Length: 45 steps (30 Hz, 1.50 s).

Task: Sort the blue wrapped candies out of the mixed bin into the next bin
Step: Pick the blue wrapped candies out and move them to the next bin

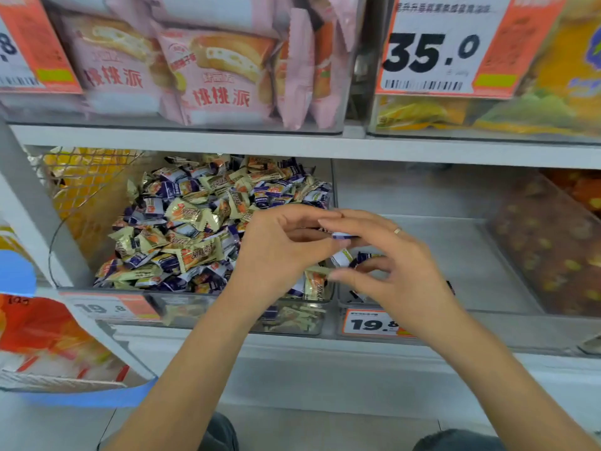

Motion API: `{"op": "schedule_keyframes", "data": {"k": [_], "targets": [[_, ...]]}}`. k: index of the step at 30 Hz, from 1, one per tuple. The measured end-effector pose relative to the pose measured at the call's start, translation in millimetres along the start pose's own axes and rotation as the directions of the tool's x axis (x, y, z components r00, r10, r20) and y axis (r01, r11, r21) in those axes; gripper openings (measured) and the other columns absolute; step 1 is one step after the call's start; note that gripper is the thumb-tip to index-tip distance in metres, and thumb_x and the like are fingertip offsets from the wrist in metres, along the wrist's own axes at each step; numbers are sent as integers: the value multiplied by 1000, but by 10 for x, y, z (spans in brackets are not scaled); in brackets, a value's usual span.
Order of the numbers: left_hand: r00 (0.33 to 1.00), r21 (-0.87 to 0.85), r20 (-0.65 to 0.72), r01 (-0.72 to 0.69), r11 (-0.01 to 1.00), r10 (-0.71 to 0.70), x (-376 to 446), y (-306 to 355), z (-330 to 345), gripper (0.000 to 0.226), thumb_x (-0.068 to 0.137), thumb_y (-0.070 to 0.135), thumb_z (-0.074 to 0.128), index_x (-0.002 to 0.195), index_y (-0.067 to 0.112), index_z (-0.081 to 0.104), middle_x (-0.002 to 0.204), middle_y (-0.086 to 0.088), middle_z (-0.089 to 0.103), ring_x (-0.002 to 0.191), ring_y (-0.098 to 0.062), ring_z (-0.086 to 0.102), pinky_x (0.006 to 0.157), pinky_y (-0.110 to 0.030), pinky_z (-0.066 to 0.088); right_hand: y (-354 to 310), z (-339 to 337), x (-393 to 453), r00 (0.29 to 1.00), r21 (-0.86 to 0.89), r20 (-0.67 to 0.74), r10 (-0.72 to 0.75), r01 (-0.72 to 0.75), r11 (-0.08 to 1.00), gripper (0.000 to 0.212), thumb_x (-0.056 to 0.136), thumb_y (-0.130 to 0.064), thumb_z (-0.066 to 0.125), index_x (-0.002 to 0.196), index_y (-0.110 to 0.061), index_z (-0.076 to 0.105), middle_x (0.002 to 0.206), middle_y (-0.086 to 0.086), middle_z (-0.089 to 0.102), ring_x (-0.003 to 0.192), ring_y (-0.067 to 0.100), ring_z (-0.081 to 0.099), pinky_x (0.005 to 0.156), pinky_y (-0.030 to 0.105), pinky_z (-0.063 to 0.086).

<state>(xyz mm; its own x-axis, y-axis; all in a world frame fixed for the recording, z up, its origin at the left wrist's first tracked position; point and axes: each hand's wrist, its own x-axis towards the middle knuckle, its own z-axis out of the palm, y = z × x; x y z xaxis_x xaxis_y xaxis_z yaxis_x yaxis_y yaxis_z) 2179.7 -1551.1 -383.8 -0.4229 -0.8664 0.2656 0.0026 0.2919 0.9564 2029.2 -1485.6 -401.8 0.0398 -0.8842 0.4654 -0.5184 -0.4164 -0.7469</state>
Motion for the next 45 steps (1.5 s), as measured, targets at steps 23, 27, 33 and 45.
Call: {"op": "schedule_keyframes", "data": {"k": [23,27,33,45], "targets": [[973,803,193,-83,590,-127,-40,-354,-912,34,72,27,79,105,27,70,106,9,64,95,-7,58,84,-27,49,-253,468,241,970,-437,184,161,-66,897,37,88,-7,60,118,-29,62,103,-2,66,86,9,60,81,32,52],[970,806,207,-98,583,-124,-38,-356,-931,28,76,22,75,103,28,70,101,7,67,89,-9,61,80,-26,49,-229,646,385,902,-634,338,269,7,774,58,82,11,47,131,-20,47,118,7,57,104,27,56,83,40,50],[987,770,115,-16,638,-114,-53,-374,-1035,21,82,21,70,102,18,70,86,4,68,74,-1,60,63,-2,43,-154,644,470,881,-684,400,251,105,722,61,82,9,53,129,-30,52,116,3,58,104,22,54,71,26,36],[993,717,89,-13,697,-73,-42,-330,-1040,21,84,35,66,86,14,71,67,-2,65,56,-6,57,57,-19,47,-299,386,421,956,-367,184,228,-148,918,35,76,-28,75,107,-39,67,95,-23,64,74,-3,60,67,7,44]]}}
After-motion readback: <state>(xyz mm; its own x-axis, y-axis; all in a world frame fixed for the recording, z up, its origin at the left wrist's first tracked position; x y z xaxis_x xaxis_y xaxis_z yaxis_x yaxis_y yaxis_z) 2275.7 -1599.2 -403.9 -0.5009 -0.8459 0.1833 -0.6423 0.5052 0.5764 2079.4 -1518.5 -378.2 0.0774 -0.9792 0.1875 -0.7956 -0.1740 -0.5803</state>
